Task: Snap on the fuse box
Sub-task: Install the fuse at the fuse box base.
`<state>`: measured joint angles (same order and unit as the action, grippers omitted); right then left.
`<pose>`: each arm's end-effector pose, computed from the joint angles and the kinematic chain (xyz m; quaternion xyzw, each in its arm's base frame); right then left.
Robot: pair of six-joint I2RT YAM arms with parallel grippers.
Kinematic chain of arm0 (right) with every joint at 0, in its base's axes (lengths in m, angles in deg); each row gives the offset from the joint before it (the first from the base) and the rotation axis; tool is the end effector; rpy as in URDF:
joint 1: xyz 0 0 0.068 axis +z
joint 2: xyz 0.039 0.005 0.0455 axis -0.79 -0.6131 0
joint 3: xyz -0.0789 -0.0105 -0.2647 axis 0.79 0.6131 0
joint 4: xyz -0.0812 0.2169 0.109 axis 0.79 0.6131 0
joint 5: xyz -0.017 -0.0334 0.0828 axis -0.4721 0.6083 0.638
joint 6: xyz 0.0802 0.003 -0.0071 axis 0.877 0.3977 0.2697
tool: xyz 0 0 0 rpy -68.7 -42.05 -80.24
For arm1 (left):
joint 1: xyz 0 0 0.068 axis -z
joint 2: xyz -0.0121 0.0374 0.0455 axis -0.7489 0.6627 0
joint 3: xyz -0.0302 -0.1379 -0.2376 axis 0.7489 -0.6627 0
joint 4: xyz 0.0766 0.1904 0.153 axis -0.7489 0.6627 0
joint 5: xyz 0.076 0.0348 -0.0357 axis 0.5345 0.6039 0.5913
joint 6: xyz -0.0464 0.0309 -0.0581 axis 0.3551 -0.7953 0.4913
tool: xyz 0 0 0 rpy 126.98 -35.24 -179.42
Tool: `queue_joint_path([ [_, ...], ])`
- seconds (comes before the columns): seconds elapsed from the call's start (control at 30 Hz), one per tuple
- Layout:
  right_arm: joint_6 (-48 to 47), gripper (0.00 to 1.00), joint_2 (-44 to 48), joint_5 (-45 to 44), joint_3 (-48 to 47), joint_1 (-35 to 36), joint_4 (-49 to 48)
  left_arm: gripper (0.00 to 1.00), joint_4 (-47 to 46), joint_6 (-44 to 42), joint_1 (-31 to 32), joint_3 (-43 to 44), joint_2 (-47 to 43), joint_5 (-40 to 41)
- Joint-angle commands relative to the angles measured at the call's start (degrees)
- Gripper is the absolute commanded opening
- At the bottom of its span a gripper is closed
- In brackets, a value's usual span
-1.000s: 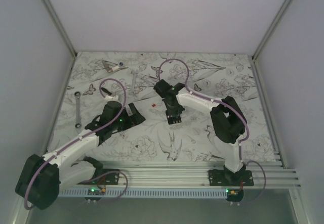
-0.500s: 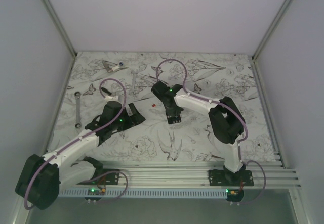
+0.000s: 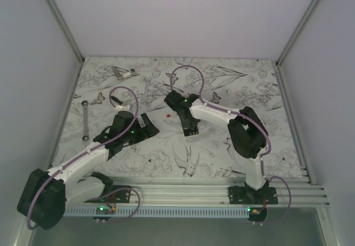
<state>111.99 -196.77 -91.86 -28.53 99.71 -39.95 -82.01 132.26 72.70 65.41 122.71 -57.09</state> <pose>0.2912 0.2789 0.1585 -0.1586 0.9628 -0.0921 0.1983 0.2214 -0.1056 0.1960 -0.1576 0.8468 -0.3268 0.3889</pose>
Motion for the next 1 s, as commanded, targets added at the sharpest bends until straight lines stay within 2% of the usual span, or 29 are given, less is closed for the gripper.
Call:
queue_joint_path([
  [0.0, 2.3, 0.00, -1.6, -0.7, 1.6, 1.1, -1.2, 1.00, 1.4, 0.5, -0.5, 1.0, 0.7, -0.1],
  [0.53, 2.2, 0.00, 1.0, 0.2, 4.6, 1.1, -0.4, 1.00, 1.4, 1.3, -0.5, 1.2, 1.0, -0.7],
  [0.97, 0.1, 0.00, -5.5, 3.0, 3.1, 1.1, -3.4, 1.00, 1.4, 1.6, -0.5, 1.3, 1.6, -0.8],
])
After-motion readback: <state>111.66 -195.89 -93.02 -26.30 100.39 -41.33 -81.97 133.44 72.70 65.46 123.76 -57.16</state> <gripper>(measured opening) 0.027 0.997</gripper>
